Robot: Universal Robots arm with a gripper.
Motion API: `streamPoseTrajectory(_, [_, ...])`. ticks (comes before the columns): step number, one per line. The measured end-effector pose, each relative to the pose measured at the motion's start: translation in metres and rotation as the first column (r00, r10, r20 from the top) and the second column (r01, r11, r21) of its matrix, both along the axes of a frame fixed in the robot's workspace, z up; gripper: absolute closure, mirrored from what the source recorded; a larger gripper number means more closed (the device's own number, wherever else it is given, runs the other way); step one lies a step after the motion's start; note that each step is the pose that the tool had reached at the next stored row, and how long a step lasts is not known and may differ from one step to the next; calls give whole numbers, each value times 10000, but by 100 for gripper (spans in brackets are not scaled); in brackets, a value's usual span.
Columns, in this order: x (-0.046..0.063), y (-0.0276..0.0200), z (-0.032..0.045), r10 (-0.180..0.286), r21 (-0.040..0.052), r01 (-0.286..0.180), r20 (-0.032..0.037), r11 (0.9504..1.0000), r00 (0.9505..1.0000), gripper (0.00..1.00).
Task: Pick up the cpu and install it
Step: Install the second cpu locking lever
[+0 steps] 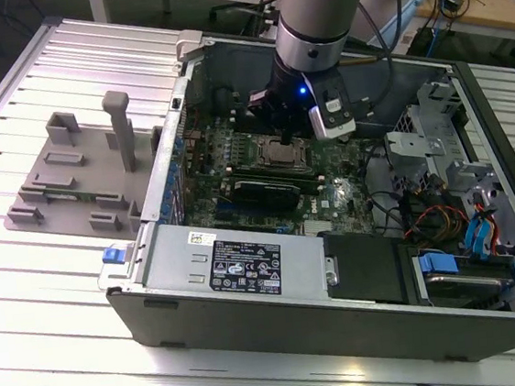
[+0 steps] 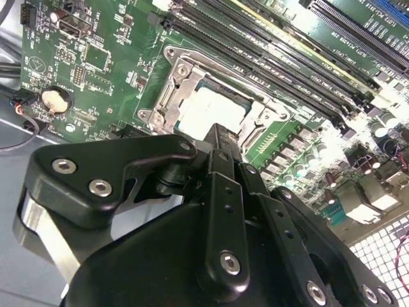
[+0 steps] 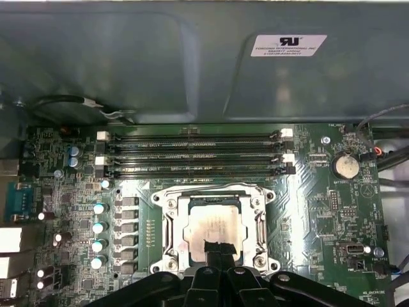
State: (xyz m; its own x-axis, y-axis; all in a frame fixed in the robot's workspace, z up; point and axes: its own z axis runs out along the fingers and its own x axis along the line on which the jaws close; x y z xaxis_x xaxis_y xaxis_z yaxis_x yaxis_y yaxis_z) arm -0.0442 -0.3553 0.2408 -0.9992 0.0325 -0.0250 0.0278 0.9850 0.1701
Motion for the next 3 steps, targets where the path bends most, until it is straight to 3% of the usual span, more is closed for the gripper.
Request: streamPoseTrajectory(3, [0, 0, 0, 0, -12, 0, 0, 10000, 10000, 89])
